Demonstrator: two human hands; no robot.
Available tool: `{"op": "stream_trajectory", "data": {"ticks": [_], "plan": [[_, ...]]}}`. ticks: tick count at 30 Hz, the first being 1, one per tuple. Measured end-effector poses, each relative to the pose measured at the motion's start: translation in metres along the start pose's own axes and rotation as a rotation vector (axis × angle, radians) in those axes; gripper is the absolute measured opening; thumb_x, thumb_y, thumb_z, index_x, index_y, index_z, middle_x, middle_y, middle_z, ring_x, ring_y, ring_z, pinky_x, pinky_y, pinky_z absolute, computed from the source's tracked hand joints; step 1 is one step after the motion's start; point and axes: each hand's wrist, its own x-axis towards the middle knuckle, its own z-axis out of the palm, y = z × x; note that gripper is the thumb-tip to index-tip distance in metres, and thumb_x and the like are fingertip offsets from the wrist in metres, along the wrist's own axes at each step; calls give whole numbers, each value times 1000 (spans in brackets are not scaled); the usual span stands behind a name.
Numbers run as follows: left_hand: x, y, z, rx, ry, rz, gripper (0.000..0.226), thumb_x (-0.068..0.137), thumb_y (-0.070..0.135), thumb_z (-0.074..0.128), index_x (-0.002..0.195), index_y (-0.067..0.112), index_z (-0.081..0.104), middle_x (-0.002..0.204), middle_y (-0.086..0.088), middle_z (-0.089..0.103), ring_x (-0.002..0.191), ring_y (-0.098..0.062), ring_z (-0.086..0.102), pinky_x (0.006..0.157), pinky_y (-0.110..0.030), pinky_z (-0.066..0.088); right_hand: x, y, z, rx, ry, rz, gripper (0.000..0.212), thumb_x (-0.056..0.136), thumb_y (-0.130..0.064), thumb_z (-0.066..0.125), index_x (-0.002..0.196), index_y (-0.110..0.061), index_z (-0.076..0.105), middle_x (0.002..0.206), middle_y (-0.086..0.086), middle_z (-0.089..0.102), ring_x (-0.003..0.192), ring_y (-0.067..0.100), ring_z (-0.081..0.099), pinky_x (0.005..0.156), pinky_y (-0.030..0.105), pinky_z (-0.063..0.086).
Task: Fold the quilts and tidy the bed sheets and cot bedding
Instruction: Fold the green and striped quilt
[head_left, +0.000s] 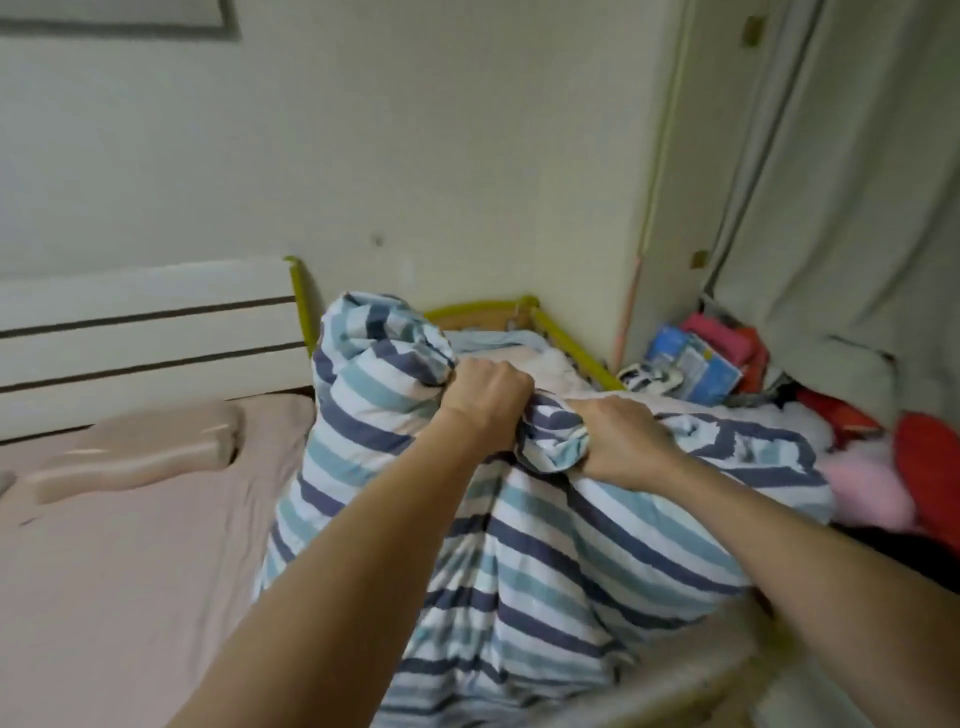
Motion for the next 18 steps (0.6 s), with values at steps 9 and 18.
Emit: {"op": "stream_trajectory", "data": {"ticks": [9, 18], "plan": [[123, 184, -109, -73, 284, 110, 28, 83, 29, 57, 111, 24, 58, 107, -4, 67, 98, -28, 65, 68, -31, 37, -112, 184, -119, -177, 337, 291, 40, 66, -27, 71, 104, -20, 61, 94, 10, 68, 87, 37, 62, 63, 33, 41], [216, 402, -232, -159, 511, 472, 27, 81, 31, 61, 107, 26, 57, 108, -3, 66, 98, -28, 64, 67, -31, 32, -275, 344, -209, -347, 535, 654, 32, 72, -32, 66, 102, -22, 63, 89, 8, 70, 82, 36, 64, 64, 33, 41]]}}
